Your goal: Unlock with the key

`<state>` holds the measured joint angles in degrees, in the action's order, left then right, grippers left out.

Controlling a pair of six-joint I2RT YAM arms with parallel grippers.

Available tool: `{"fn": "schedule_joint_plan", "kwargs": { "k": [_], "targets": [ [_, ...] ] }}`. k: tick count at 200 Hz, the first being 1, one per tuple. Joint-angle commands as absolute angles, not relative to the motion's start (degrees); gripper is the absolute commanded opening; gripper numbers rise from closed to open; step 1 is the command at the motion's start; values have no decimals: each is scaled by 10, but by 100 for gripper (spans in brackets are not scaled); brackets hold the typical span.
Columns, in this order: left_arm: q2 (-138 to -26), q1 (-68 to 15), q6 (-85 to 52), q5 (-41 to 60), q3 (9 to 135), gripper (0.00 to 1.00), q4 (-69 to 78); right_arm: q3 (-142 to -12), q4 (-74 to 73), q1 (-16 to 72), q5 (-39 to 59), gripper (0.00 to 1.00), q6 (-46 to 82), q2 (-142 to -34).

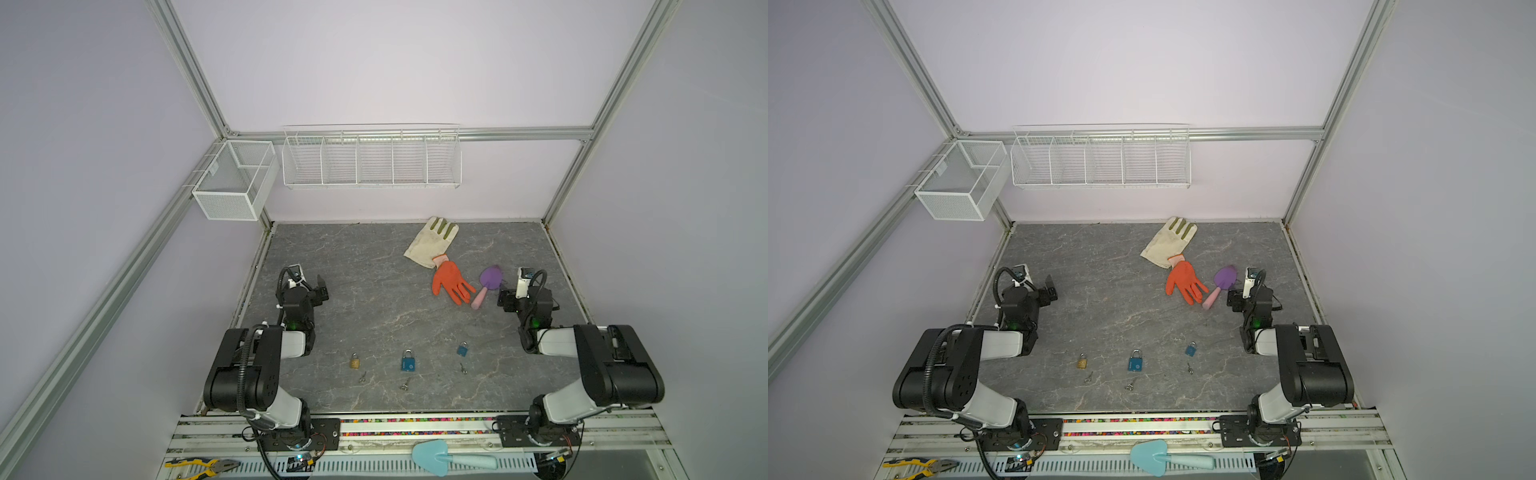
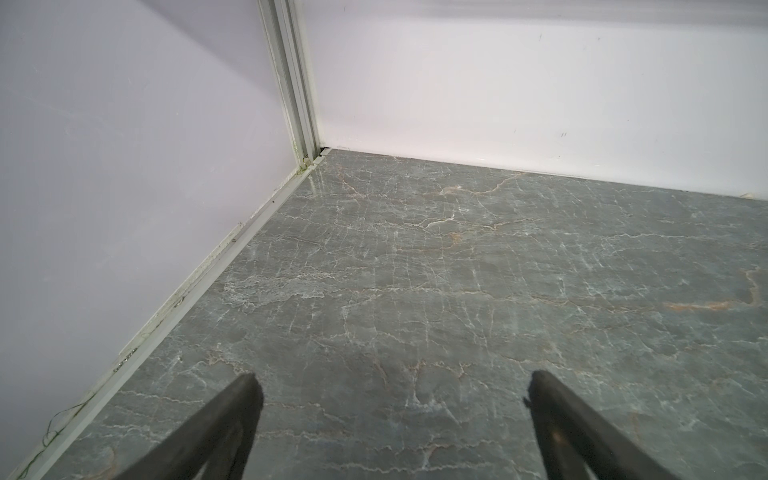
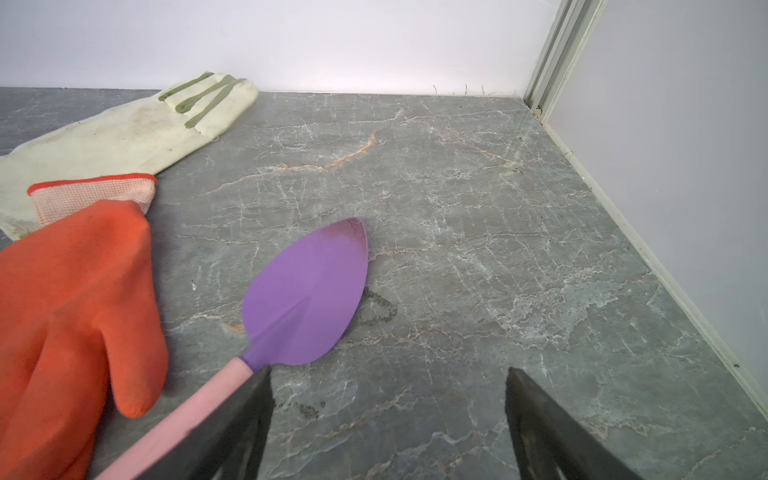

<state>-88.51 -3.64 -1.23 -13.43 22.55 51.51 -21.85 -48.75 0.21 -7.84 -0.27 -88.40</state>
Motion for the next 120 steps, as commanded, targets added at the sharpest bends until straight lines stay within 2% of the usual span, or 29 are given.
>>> {"fn": "schedule_joint_plan", "kwargs": {
  "k": [1,58,96,120],
  "targets": [
    [-888,-34,-8,-130,228,100,514,-219,-500,4,-74,89,-15,-877],
    [-874,-33,-9,-129,220,100,517,-220,-492,7,-80,88,-17,-862],
    [-763,-34,-20,-138,213,100,429,-266,-317,8,-99,89,4,-767],
    [-657,-33,-79,-157,235,100,297,-319,-189,1,-136,89,92,-712]
  ]
}}
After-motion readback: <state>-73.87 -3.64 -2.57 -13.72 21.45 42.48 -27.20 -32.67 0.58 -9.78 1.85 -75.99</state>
